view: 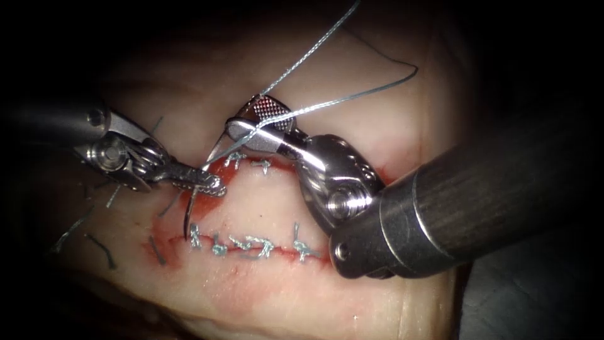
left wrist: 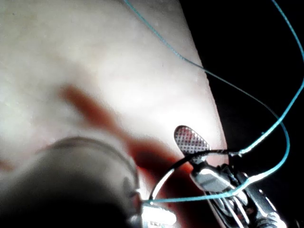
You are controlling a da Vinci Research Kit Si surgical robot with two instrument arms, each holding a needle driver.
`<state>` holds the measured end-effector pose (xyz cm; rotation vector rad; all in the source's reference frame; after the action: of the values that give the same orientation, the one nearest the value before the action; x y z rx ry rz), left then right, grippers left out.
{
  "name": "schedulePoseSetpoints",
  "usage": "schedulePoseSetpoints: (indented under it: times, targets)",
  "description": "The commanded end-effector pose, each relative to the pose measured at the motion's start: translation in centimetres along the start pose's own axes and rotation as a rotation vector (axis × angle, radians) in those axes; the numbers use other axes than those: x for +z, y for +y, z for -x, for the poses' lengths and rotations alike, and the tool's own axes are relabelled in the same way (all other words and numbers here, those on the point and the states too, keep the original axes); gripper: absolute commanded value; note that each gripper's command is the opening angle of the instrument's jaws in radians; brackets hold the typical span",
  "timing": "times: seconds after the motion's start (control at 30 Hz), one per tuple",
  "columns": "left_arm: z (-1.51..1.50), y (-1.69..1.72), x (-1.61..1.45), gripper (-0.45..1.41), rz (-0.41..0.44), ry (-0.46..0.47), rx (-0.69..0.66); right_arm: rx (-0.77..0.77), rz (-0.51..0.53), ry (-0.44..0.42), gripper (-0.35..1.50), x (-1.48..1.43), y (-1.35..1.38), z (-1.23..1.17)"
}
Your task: Wound Closure
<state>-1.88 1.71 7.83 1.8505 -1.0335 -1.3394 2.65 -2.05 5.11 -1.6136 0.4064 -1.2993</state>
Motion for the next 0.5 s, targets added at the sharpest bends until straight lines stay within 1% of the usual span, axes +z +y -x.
schedulePoseSetpoints:
  times: [0.03,0.23,0.3,0.33,0.37,0.5]
  targets:
    - [0.05,0.04,0.03,-0.45,-0.007,0.001,-0.003,-0.001,0.011,-0.001,0.79,0.08,0.02,-0.07]
    - [0.03,0.04,0.05,-0.45,-0.019,0.008,-0.009,0.015,0.041,-0.018,0.62,0.11,0.03,-0.07]
    - [0.03,0.04,0.06,-0.45,-0.019,0.010,-0.015,0.021,0.054,-0.025,0.42,0.11,0.03,-0.06]
    - [0.03,0.04,0.06,-0.45,-0.019,0.010,-0.015,0.026,0.059,-0.031,0.24,0.11,0.03,-0.05]
    - [0.03,0.04,0.06,-0.45,-0.019,0.013,-0.015,0.031,0.060,-0.037,-0.05,0.11,0.04,-0.04]
    - [0.02,0.05,0.06,-0.45,-0.022,0.016,-0.019,0.046,0.068,-0.058,-0.35,0.13,0.05,-0.03]
